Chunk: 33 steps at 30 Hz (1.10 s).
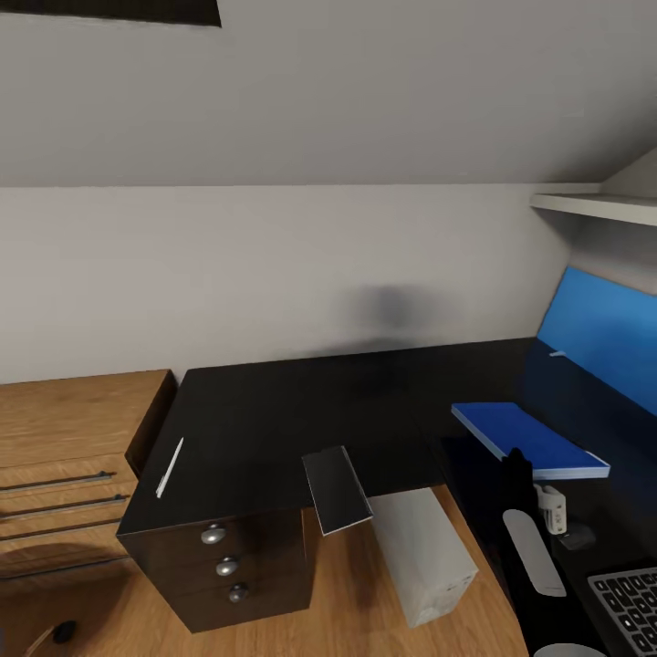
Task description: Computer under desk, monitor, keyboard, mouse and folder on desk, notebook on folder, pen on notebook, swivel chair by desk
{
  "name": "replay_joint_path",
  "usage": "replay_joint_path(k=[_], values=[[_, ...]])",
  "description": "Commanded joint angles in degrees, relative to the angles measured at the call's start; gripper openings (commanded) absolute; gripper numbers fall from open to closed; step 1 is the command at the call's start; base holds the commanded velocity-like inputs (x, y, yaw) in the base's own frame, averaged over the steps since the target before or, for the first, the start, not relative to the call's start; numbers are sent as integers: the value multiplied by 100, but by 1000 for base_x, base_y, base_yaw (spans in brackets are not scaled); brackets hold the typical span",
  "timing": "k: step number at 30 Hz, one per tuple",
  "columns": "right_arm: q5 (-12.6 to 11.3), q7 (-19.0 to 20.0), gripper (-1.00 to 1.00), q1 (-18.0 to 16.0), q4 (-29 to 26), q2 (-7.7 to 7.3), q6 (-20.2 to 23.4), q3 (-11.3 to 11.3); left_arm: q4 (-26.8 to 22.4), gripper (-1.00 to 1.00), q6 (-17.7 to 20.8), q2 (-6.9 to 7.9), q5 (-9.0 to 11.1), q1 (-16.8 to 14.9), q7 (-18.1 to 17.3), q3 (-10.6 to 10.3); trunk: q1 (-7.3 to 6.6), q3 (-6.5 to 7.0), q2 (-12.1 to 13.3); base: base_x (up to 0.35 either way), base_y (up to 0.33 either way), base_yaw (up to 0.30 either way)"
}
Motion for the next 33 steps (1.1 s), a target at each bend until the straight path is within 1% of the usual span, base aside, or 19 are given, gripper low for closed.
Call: replay_joint_path(k=[1,10,15,23,24,33], values=[[-40,-11,-100,-3,-7,3,-17,-2,3,100,-18,-1,19,-3,15,-8,0,-6,-3,-1,0,0],[-40,-16,-100,-2,-6,3,-14,6,3,100,-21,-1,13,-3,15,-7,0,-6,-3,6,1,0],[-40,-17,-100,-3,-3,3,-12,6,3,100,-20,-1,15,-3,12,-7,0,-6,-3,179,30,0],[-35,-23,-100,-3,2,1,-10,6,3,100,-18,-1,18,-3,15,-7,0,-6,-3,22,3,0],[-30,-24,100,-3,2,0,-10,6,3,100,-18,-1,18,-3,15,-7,0,-6,-3,0,0,0],[-11,-9,100,-3,1,-6,-12,6,3,100,-18,-1,17,-3,15,-7,0,-6,-3,0,0,0]])
